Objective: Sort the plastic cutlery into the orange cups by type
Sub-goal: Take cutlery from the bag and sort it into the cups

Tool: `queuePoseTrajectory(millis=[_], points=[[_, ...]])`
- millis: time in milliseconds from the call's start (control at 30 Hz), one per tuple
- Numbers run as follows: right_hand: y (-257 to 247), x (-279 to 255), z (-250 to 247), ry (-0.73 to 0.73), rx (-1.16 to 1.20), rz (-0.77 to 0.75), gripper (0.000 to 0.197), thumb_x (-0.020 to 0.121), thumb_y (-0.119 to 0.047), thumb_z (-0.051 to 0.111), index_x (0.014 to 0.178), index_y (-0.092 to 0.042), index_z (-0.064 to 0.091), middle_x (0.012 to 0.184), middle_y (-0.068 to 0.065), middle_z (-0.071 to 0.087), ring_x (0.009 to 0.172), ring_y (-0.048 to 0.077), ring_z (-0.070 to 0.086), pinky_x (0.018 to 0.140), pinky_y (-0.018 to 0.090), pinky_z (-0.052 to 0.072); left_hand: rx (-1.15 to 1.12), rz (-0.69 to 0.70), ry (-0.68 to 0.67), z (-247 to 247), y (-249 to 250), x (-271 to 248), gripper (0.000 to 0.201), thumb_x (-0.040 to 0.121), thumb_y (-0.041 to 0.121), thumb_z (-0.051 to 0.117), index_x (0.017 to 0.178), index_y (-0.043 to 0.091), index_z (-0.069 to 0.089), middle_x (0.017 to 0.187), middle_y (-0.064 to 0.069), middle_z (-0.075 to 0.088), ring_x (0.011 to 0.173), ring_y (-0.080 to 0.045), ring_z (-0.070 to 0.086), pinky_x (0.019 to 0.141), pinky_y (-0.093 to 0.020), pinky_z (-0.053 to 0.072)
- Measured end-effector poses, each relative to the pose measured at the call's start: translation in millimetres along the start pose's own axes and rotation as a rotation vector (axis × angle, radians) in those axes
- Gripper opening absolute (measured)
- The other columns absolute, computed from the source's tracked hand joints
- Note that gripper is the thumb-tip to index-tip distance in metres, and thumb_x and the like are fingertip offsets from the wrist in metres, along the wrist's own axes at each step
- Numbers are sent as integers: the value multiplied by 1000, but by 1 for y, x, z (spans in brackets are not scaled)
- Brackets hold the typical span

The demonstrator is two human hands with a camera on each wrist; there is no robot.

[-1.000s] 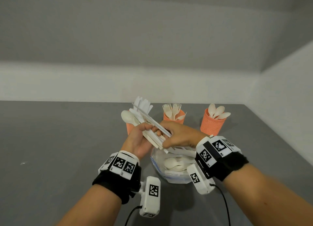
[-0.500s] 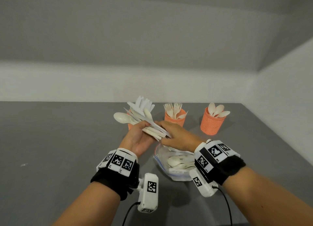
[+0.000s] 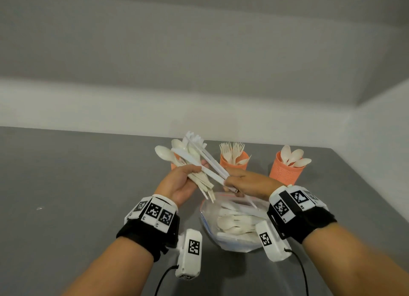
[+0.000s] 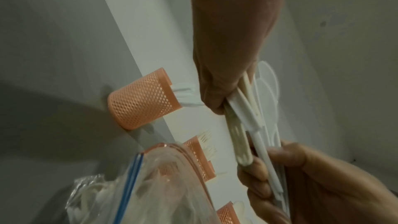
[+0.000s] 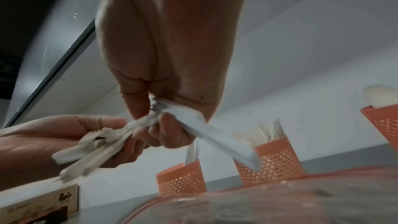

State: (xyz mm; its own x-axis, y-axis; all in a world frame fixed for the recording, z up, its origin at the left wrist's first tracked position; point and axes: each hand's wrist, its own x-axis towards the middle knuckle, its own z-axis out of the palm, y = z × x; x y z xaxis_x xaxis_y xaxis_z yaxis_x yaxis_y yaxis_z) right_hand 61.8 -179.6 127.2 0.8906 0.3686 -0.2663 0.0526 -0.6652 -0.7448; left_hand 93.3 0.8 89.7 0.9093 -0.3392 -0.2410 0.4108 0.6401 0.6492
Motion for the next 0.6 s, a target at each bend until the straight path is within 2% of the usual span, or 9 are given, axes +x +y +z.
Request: queuePoseTrajectory(millis=[67, 100, 133, 200, 267, 367, 433, 500, 600], points=[[5, 5, -5, 4, 81, -4, 15, 92, -12, 39, 84, -11, 52, 69, -1, 48, 60, 12, 44, 63, 23, 41, 63, 36, 12, 5, -5, 6, 46, 84, -15, 43, 129, -3, 45, 100, -19, 66, 99, -29, 64, 91, -43, 49], [6, 9, -3, -2, 120, -12, 14, 94, -16, 41, 88, -13, 53, 70, 0, 50, 60, 13, 47, 63, 25, 42, 121, 48, 14, 9, -7, 7, 39, 86, -13, 44, 124, -5, 48, 103, -21, 64, 100, -31, 63, 90, -43, 50], [8, 14, -3, -3, 150, -31, 14, 96, -24, 43, 98, -16, 54, 70, 0, 51, 59, 12, 49, 60, 24, 44, 177, 58, 6, 16, -10, 7, 29, 88, -11, 43, 115, -5, 53, 100, -21, 65, 95, -30, 65, 85, -41, 52], [11, 23, -5, -25, 159, -55, 27, 97, -35, 43, 120, -23, 48, 66, 0, 50, 52, 10, 49, 50, 20, 43, 249, 72, -4, 24, -15, 8, 21, 91, -9, 40, 98, -1, 58, 83, -15, 71, 79, -24, 70, 72, -36, 55], [19, 29, -9, -98, 257, -65, 30, 98, -31, 41, 127, -20, 44, 62, 2, 46, 44, 8, 46, 43, 19, 41, 266, 64, -14, 25, -17, 9, 20, 92, -7, 41, 97, 0, 59, 77, -11, 72, 74, -20, 71, 67, -33, 58], [29, 33, -24, -194, 428, -75, 19, 99, -20, 43, 116, -13, 47, 60, 1, 53, 41, 9, 49, 38, 19, 40, 215, 76, 46, 12, -11, 13, 24, 88, -9, 49, 109, 2, 54, 76, -5, 68, 68, -14, 67, 72, -30, 58], [30, 37, -38, -224, 522, -128, 7, 98, -12, 43, 99, -10, 49, 56, 1, 55, 40, 12, 48, 36, 19, 39, 158, 55, 83, 4, -2, 11, 20, 88, -9, 47, 102, 3, 54, 69, -3, 63, 61, -12, 63, 70, -30, 55], [23, 48, -49, -170, 612, -154, 10, 97, -6, 43, 98, -8, 53, 56, 2, 54, 41, 12, 48, 37, 20, 41, 160, 60, 129, -6, 9, 6, 18, 90, -6, 42, 87, 4, 55, 64, -4, 59, 55, -11, 61, 61, -26, 55], [1, 67, -62, -16, 675, -168, 12, 97, -4, 42, 104, -7, 51, 64, 5, 53, 47, 13, 52, 47, 22, 47, 109, 74, 200, -23, 23, 2, 15, 90, -3, 43, 87, 3, 57, 68, -6, 62, 59, -14, 65, 62, -28, 58]])
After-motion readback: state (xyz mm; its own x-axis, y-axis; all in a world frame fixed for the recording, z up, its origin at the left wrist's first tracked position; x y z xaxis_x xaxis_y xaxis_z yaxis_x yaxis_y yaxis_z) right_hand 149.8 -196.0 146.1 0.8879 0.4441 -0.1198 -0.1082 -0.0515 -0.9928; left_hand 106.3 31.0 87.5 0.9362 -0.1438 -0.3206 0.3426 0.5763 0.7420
